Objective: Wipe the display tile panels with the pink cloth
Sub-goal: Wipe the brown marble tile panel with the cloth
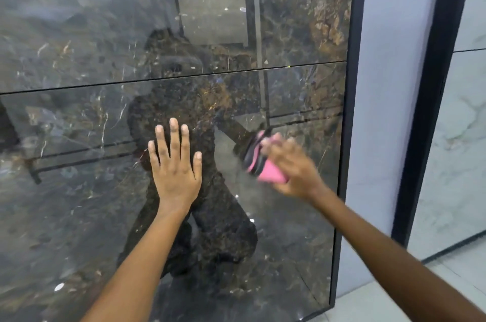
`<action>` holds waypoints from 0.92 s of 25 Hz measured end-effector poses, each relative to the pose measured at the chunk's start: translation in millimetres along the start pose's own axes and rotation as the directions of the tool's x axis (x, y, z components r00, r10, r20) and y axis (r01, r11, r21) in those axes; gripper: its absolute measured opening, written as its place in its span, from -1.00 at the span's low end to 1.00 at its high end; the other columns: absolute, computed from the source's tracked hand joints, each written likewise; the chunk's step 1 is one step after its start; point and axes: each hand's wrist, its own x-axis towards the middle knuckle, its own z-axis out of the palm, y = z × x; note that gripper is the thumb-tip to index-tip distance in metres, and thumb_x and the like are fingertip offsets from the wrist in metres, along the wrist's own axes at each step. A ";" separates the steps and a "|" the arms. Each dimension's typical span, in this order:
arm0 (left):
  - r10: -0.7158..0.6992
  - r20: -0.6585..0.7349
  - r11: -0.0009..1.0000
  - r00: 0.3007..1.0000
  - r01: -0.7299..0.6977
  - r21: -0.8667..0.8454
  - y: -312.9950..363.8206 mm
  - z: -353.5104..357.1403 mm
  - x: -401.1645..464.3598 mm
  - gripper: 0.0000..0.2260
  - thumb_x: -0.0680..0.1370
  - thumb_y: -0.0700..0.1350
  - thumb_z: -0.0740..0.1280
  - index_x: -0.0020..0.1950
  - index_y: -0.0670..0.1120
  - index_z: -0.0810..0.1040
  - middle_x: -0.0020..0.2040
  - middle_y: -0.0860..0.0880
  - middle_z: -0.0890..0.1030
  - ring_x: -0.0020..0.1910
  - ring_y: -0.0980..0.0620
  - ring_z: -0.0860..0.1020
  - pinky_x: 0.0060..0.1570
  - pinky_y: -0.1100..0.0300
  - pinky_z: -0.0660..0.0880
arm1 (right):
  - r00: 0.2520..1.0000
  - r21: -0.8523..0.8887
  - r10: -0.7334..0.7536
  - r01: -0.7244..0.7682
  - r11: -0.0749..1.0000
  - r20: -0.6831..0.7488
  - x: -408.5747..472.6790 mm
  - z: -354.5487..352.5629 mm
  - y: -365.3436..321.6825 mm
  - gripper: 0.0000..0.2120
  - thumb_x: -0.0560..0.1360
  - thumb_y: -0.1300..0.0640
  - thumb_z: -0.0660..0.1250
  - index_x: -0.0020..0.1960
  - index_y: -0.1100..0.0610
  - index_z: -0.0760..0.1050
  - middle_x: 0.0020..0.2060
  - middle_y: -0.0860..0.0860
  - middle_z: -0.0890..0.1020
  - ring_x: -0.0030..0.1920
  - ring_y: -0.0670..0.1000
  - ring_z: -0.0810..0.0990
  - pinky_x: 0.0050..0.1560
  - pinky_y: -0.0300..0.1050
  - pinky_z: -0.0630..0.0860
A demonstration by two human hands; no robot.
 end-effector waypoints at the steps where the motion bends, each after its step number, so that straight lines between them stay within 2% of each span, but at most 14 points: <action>1: 0.025 0.002 1.000 1.000 -0.025 0.006 -2.5 1.9 -8.9 -0.48 0.69 0.05 -0.03 0.60 -0.14 0.01 0.61 -0.09 -0.05 0.58 -0.13 -0.12 0.54 -0.10 -0.14 | 0.964 0.022 0.240 -0.239 0.971 -0.113 12.0 -14.1 25.3 -0.22 0.32 0.22 0.44 0.48 0.21 0.24 0.46 0.13 0.31 0.47 0.12 0.22 0.46 0.14 0.23; 3: 0.021 -0.025 1.000 0.999 -0.021 0.006 -2.9 5.1 -11.4 -0.48 0.69 0.04 -0.01 0.60 -0.13 0.01 0.62 -0.03 -0.12 0.59 -0.10 -0.15 0.54 -0.08 -0.16 | 0.669 0.183 0.683 -0.662 0.727 -0.293 44.3 -50.5 73.7 -0.27 0.38 0.24 0.30 0.52 0.23 0.19 0.51 0.10 0.21 0.51 0.08 0.14 0.48 0.16 0.22; 4: -0.004 -0.034 1.000 0.999 0.003 -0.002 -1.2 5.5 -8.7 -0.48 0.68 0.03 -0.02 0.60 -0.12 0.00 0.62 -0.01 -0.14 0.59 -0.09 -0.16 0.54 -0.06 -0.18 | 0.574 0.254 0.749 -0.710 0.657 -0.332 64.9 -61.1 87.4 -0.30 0.41 0.23 0.25 0.52 0.26 0.18 0.52 0.11 0.20 0.52 0.07 0.11 0.50 0.14 0.17; 5: -0.024 -0.037 1.000 0.999 0.023 -0.014 0.9 5.6 -6.1 -0.49 0.68 0.03 -0.03 0.60 -0.12 0.00 0.62 0.00 -0.15 0.59 -0.08 -0.16 0.54 -0.05 -0.19 | 0.569 0.270 0.742 -0.697 0.664 -0.355 87.4 -62.6 87.5 -0.32 0.42 0.23 0.23 0.52 0.29 0.18 0.52 0.14 0.20 0.53 0.07 0.09 0.53 0.08 0.11; 7: -0.018 -0.042 0.999 0.999 0.017 -0.029 1.3 6.0 -6.2 -0.51 0.69 0.03 -0.08 0.60 -0.11 0.03 0.62 0.02 -0.13 0.59 -0.06 -0.14 0.54 -0.03 -0.18 | 0.765 0.185 0.549 -0.518 0.835 -0.337 123.7 -44.6 55.6 -0.32 0.39 0.26 0.24 0.49 0.35 0.20 0.50 0.19 0.21 0.53 0.10 0.08 0.55 -0.04 0.01; 9: -0.010 -0.044 0.997 0.999 0.007 -0.075 -2.7 5.0 -8.8 -0.51 0.70 0.04 -0.13 0.59 -0.12 0.10 0.62 0.02 -0.07 0.59 -0.04 -0.10 0.55 -0.01 -0.15 | 0.966 0.125 0.193 -0.173 0.977 -0.172 121.9 -14.2 1.5 -0.32 0.34 0.28 0.25 0.45 0.39 0.25 0.46 0.27 0.28 0.50 0.23 0.19 0.53 0.04 0.11; 10: -0.022 -0.041 0.994 0.999 0.017 -0.111 -2.6 3.7 -7.3 -0.51 0.70 0.04 -0.15 0.58 -0.12 0.14 0.61 0.01 -0.01 0.59 -0.03 -0.09 0.55 0.00 -0.14 | 0.998 0.105 -0.032 0.037 0.994 -0.049 104.3 2.2 -22.2 -0.31 0.34 0.28 0.25 0.46 0.37 0.26 0.45 0.28 0.30 0.48 0.25 0.23 0.50 0.11 0.16; 12: -0.090 -0.015 0.977 0.996 0.085 -0.196 4.1 -0.9 -2.7 -0.51 0.70 0.05 -0.15 0.57 -0.11 0.20 0.59 -0.03 0.10 0.59 0.00 -0.08 0.54 -0.01 -0.14 | 0.881 0.096 -0.396 0.384 0.918 0.259 44.7 19.5 -51.5 -0.32 0.37 0.32 0.25 0.49 0.30 0.21 0.47 0.19 0.31 0.50 0.15 0.20 0.52 0.08 0.13; 14: -0.137 0.015 0.964 0.990 0.137 -0.229 14.3 -3.4 -8.6 -0.52 0.69 0.07 -0.11 0.56 -0.07 0.21 0.59 -0.05 0.12 0.59 -0.02 -0.11 0.53 -0.04 -0.19 | 0.771 0.155 -0.492 0.473 0.868 0.405 3.3 5.9 -42.5 -0.34 0.39 0.36 0.32 0.47 0.26 0.27 0.43 0.12 0.39 0.44 0.10 0.30 0.47 0.03 0.25; 16: -0.082 0.030 0.981 0.996 0.086 -0.176 19.4 0.7 -26.3 -0.53 0.68 0.07 -0.06 0.57 -0.04 0.18 0.61 -0.02 0.02 0.59 -0.08 -0.14 0.52 -0.10 -0.21 | 0.900 0.141 -0.282 0.248 0.958 0.333 11.2 -22.3 -4.2 -0.40 0.38 0.36 0.33 0.41 0.25 0.32 0.28 0.14 0.51 0.25 0.11 0.48 0.26 -0.02 0.49; 18: -0.004 0.034 0.993 0.999 0.008 -0.119 15.6 8.1 -42.8 -0.53 0.69 0.09 -0.07 0.58 -0.03 0.12 0.62 0.03 -0.09 0.59 -0.11 -0.16 0.51 -0.13 -0.20 | 0.990 0.062 0.128 -0.132 0.989 0.063 46.7 -56.5 52.3 -0.35 0.38 0.35 0.33 0.45 0.32 0.26 0.36 0.26 0.42 0.34 0.16 0.40 0.34 -0.11 0.40; 20: 0.029 0.019 0.996 0.999 -0.028 -0.080 9.9 14.4 -49.8 -0.53 0.69 0.08 -0.08 0.58 -0.03 0.10 0.62 0.04 -0.12 0.59 -0.12 -0.15 0.52 -0.14 -0.19 | 0.881 0.090 0.432 -0.423 0.902 -0.191 82.0 -72.6 82.3 -0.30 0.38 0.32 0.30 0.50 0.31 0.20 0.49 0.24 0.24 0.50 0.20 0.20 0.47 0.04 0.27; 22: 0.019 -0.004 0.997 1.000 -0.019 -0.069 9.3 18.0 -49.1 -0.53 0.69 0.08 -0.10 0.58 -0.03 0.10 0.62 0.04 -0.12 0.59 -0.12 -0.15 0.52 -0.13 -0.19 | 0.841 0.114 0.462 -0.449 0.886 -0.282 87.3 -45.8 52.5 -0.33 0.41 0.30 0.25 0.50 0.34 0.19 0.50 0.21 0.22 0.49 0.22 0.20 0.41 0.19 0.32; 23: 0.010 -0.013 0.996 1.000 -0.011 -0.083 9.7 19.3 -48.2 -0.54 0.69 0.07 -0.11 0.58 -0.03 0.10 0.62 0.04 -0.11 0.59 -0.11 -0.14 0.52 -0.12 -0.19 | 0.886 0.107 0.397 -0.382 0.918 -0.239 74.1 -24.2 18.7 -0.37 0.44 0.28 0.20 0.49 0.36 0.18 0.49 0.19 0.24 0.43 0.23 0.30 0.31 0.20 0.42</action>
